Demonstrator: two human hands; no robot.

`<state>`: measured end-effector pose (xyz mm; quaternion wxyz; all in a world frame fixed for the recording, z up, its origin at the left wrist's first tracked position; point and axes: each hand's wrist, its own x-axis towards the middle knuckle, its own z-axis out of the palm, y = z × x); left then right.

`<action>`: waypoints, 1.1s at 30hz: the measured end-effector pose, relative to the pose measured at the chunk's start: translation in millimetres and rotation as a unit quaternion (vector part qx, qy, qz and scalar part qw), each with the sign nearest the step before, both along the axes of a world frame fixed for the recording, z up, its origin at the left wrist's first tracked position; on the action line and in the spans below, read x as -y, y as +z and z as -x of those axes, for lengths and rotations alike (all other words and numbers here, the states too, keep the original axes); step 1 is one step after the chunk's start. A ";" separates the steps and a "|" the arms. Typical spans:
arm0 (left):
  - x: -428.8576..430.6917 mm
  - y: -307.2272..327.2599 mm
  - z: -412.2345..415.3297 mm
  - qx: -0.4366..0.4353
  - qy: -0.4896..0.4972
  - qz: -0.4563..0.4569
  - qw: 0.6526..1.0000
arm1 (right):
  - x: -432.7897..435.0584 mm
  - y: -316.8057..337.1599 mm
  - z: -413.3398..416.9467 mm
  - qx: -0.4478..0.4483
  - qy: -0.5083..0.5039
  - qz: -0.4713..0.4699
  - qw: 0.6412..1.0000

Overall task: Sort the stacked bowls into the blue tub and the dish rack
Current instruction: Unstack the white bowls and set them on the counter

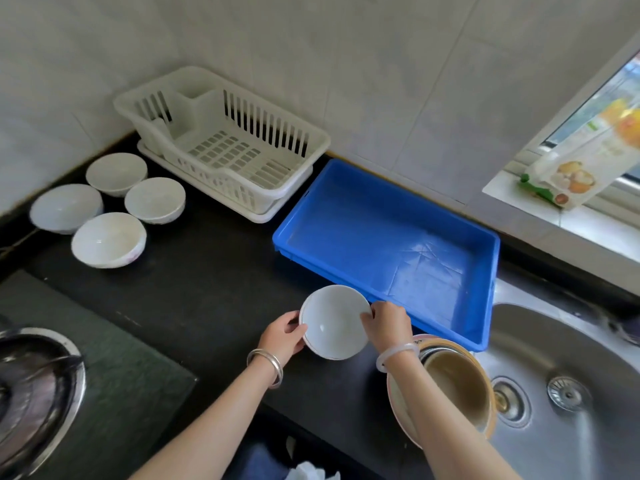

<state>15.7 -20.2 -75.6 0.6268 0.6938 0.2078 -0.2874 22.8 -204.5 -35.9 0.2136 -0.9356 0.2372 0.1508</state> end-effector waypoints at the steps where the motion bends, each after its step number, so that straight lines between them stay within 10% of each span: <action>1: 0.5 0.0 -0.1 -0.004 0.005 0.005 1.000 | 0.9 1.2 0.8 -0.002 0.006 0.002 1.000; 22: -46.1 13.7 -13.9 -0.032 0.166 0.100 0.980 | 1.5 33.8 -21.1 0.122 -0.074 -0.215 0.966; 33: -160.5 20.1 -18.0 0.013 0.397 0.094 0.913 | -91.7 25.4 -90.6 0.061 -0.033 -0.329 0.942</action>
